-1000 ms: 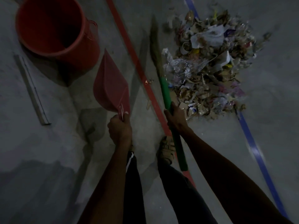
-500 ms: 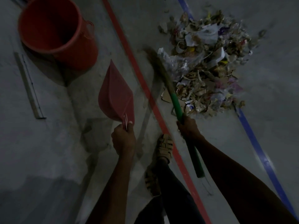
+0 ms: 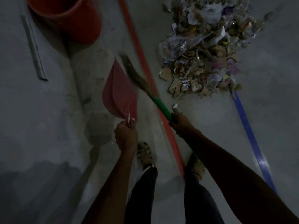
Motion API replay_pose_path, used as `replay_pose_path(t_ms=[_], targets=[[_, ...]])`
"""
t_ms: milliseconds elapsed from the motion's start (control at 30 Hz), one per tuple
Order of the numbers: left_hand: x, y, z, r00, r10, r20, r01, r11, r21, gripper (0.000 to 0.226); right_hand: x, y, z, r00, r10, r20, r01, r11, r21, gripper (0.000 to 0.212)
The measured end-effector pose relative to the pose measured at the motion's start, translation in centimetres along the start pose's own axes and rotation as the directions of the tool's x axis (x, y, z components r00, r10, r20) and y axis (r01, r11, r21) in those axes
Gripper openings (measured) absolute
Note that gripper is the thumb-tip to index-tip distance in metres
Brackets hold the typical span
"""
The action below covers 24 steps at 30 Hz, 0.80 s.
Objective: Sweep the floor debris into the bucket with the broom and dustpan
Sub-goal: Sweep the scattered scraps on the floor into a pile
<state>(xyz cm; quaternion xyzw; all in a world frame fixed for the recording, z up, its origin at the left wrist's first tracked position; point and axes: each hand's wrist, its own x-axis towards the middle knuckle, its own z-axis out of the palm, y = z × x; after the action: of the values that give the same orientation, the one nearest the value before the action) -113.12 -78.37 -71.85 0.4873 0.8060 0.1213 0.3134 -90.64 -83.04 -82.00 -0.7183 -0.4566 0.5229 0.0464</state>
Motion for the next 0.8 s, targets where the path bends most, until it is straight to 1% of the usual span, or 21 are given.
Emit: replay_pose_path(t_ms=[67, 100, 167, 200, 267, 333, 400, 467, 533, 600, 700, 800], targets=[[-1.8, -0.7, 0.7, 0.999, -0.038, 0.013, 0.039, 0.999, -0.037, 0.031, -1.1, 1.9, 0.5, 0.997, 0.061, 0.047, -0.060, 0.998, -0.027, 0.026], [-2.7, -0.8, 1.1, 0.998, -0.059, 0.010, 0.060, 0.997, -0.057, 0.032, -1.5, 2.8, 0.3, 0.995, 0.093, 0.041, -0.092, 0.995, -0.036, 0.024], [-4.3, -0.9, 2.1, 0.997, -0.078, 0.003, 0.078, 0.996, -0.053, 0.034, -2.6, 4.3, -0.5, 0.987, 0.158, 0.025, -0.158, 0.987, -0.004, 0.030], [-4.8, -1.0, 2.6, 0.997, -0.079, 0.004, 0.079, 0.994, -0.069, 0.035, -2.8, 4.9, -1.0, 0.985, 0.173, -0.011, -0.173, 0.985, -0.017, 0.036], [-6.1, -0.8, 3.6, 0.996, -0.089, -0.013, 0.087, 0.992, -0.095, 0.038, -3.5, 6.0, -2.2, 0.987, 0.152, -0.059, -0.156, 0.985, -0.074, 0.042], [-7.3, -0.6, 4.5, 0.994, -0.104, -0.032, 0.099, 0.989, -0.110, 0.042, -4.2, 6.6, -3.6, 0.989, 0.112, -0.092, -0.120, 0.989, -0.089, 0.043], [-8.6, 0.0, 5.1, 0.993, -0.115, -0.036, 0.109, 0.985, -0.131, 0.040, -5.0, 7.6, -4.0, 0.991, 0.044, -0.129, -0.060, 0.990, -0.124, 0.047], [-9.7, 0.5, 5.7, 0.992, -0.117, -0.044, 0.110, 0.985, -0.134, 0.037, -6.0, 8.5, -4.4, 0.991, -0.027, -0.129, 0.011, 0.993, -0.121, 0.055], [-10.6, 0.7, 6.4, 0.994, -0.105, -0.042, 0.097, 0.983, -0.155, 0.037, -6.5, 9.9, -4.5, 0.990, -0.083, -0.110, 0.072, 0.992, -0.102, 0.061], [-11.4, 0.8, 7.2, 0.994, -0.094, -0.059, 0.084, 0.983, -0.164, 0.035, -6.7, 11.4, -4.4, 0.994, -0.098, -0.054, 0.092, 0.990, -0.103, 0.066], [-12.5, 1.6, 7.9, 0.993, -0.082, -0.086, 0.067, 0.984, -0.165, 0.032, -6.7, 13.1, -4.5, 0.996, -0.068, 0.060, 0.076, 0.987, -0.140, 0.065], [-13.4, 1.7, 8.8, 0.993, -0.101, -0.059, 0.089, 0.980, -0.180, 0.039, -6.8, 14.9, -5.0, 0.990, 0.025, 0.141, 0.002, 0.982, -0.189, 0.059]])
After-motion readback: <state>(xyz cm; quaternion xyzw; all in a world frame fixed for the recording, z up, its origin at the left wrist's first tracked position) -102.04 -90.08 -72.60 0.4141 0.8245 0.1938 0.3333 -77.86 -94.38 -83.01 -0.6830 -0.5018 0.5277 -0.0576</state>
